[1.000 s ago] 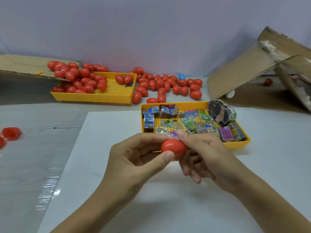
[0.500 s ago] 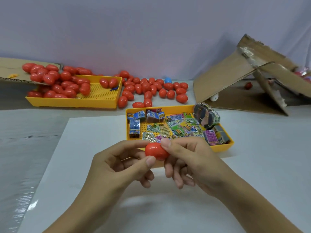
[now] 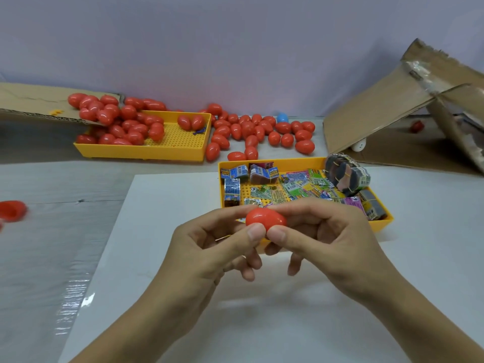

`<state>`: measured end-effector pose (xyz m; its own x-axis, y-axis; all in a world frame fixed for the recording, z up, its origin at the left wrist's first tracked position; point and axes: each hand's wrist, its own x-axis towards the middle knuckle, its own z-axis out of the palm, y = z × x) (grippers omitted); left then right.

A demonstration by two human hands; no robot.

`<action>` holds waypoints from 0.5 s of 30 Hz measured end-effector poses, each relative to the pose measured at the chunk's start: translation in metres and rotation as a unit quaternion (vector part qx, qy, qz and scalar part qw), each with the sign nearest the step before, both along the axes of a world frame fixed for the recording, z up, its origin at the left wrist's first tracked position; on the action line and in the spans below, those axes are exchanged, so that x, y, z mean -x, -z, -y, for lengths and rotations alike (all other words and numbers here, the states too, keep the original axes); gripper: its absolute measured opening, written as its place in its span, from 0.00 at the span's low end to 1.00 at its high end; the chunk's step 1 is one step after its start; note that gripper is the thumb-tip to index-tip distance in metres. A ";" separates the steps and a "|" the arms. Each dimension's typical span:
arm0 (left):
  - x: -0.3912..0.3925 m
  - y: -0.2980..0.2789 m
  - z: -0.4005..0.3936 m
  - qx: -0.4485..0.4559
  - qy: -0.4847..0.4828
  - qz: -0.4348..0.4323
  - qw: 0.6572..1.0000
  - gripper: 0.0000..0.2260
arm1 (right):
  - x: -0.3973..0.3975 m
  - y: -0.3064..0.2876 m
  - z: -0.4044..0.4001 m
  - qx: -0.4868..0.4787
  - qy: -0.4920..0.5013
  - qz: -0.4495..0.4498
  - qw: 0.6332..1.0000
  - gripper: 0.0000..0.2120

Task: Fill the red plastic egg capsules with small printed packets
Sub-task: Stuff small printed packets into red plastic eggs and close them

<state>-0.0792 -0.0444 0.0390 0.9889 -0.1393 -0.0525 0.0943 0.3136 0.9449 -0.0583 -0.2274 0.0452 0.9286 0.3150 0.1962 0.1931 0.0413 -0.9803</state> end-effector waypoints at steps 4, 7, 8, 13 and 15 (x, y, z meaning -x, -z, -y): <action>0.000 0.002 -0.001 -0.002 0.016 0.005 1.000 0.16 | 0.000 0.001 0.000 0.021 0.011 0.027 0.999 0.15; 0.001 0.003 -0.001 0.010 0.019 0.007 1.000 0.16 | 0.001 0.002 0.000 0.023 0.011 0.045 0.999 0.16; 0.001 0.003 -0.001 0.013 0.018 0.010 1.000 0.16 | 0.001 0.002 0.000 0.025 0.010 0.050 0.998 0.16; 0.001 0.006 0.000 0.003 0.008 0.022 1.000 0.14 | 0.000 0.004 0.000 0.023 0.003 0.068 0.997 0.16; 0.000 0.006 -0.001 -0.011 0.001 0.032 0.999 0.15 | 0.000 0.005 0.000 0.016 -0.002 0.067 0.998 0.16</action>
